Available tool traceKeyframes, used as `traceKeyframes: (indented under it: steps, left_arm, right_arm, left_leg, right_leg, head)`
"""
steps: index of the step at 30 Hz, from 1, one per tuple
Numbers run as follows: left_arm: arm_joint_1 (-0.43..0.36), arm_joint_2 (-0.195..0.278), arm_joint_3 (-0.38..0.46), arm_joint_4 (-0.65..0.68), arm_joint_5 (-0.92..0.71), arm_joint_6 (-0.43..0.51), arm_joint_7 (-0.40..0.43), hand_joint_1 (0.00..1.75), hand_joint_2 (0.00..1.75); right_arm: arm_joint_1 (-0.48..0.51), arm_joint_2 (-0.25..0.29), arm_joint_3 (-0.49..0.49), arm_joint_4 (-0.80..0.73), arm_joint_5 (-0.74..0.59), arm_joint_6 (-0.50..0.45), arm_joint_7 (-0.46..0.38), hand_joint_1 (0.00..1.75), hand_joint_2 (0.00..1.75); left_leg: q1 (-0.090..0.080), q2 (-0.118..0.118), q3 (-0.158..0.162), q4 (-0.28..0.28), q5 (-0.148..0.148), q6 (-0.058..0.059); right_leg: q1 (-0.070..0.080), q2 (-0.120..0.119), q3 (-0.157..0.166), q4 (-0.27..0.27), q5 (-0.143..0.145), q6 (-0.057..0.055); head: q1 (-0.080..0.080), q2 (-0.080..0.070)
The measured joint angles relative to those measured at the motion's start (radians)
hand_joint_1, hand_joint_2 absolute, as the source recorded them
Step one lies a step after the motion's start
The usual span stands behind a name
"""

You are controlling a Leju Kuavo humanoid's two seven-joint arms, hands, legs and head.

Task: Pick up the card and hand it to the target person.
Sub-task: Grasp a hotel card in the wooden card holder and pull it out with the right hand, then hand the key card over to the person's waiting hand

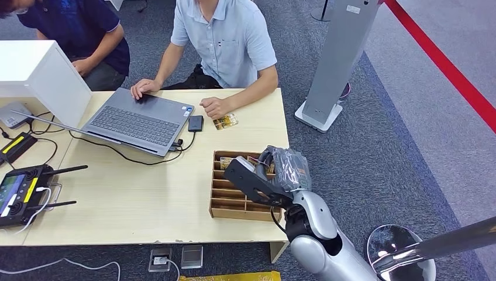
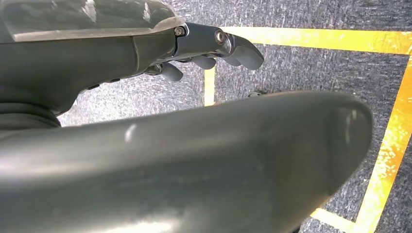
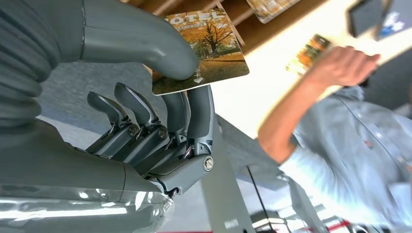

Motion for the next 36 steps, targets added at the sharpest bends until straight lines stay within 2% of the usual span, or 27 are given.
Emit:
traceKeyframes:
  steps: [8,11,14,20,25,29,36]
  left_arm:
    - [0.0,0.0,0.0,0.0,-0.005,-0.005,-0.001,0.0,0.0]
    - [-0.002,0.0,0.0,0.0,-0.016,-0.012,-0.002,0.0,0.0]
    - [-0.004,0.0,-0.001,0.0,-0.032,-0.021,-0.011,0.0,0.0]
    - [-0.008,0.0,-0.002,0.0,-0.047,-0.036,-0.031,0.0,0.0]
    - [-0.008,0.0,-0.003,0.0,-0.054,-0.037,-0.026,0.0,0.0]
    - [-0.008,0.0,-0.005,0.0,-0.059,-0.038,-0.023,0.0,0.0]
    - [-0.008,0.001,-0.009,0.0,-0.057,-0.045,-0.029,0.0,0.0]
  right_arm:
    - [-0.055,-0.014,0.016,-0.051,-0.003,0.02,-0.001,1.68,1.75]
    - [-0.123,-0.013,0.046,-0.011,-0.019,0.01,-0.004,1.68,1.75]
    - [-0.219,0.001,0.09,0.081,-0.054,-0.014,-0.042,1.68,1.75]
    - [-0.41,0.079,0.168,0.355,-0.074,-0.104,-0.211,1.68,1.75]
    - [-0.54,0.152,0.226,0.582,-0.04,-0.143,-0.306,1.68,1.75]
    - [-0.606,0.201,0.265,0.725,-0.003,-0.157,-0.347,1.68,1.75]
    - [-0.681,0.273,0.331,0.92,0.068,-0.179,-0.36,1.68,1.75]
  left_leg:
    - [0.0,0.0,0.0,0.0,0.0,0.0]
    - [0.0,0.0,-0.001,0.0,0.001,0.0]
    - [0.0,0.0,-0.002,0.0,0.002,0.0]
    - [0.0,-0.001,-0.002,0.0,0.003,0.0]
    - [0.0,-0.001,-0.002,0.0,0.003,0.0]
    - [0.0,-0.002,-0.003,0.0,0.003,0.0]
    - [0.0,-0.002,-0.002,0.0,0.003,0.0]
  right_leg:
    - [0.0,0.0,0.0,0.0,0.0,0.0]
    - [0.0,0.0,0.0,0.001,0.001,0.0]
    - [0.0,0.0,0.0,0.001,0.002,-0.001]
    - [0.0,-0.002,-0.001,0.002,0.002,-0.001]
    - [0.0,-0.003,-0.001,0.002,0.002,-0.001]
    - [0.0,-0.003,-0.001,0.002,0.002,-0.001]
    - [0.0,-0.003,-0.001,0.002,0.002,-0.001]
  head:
    - [0.0,0.0]
    - [0.0,0.0]
    - [0.0,0.0]
    - [-0.001,0.0]
    - [-0.001,0.0]
    - [0.0,0.0]
    - [0.0,0.0]
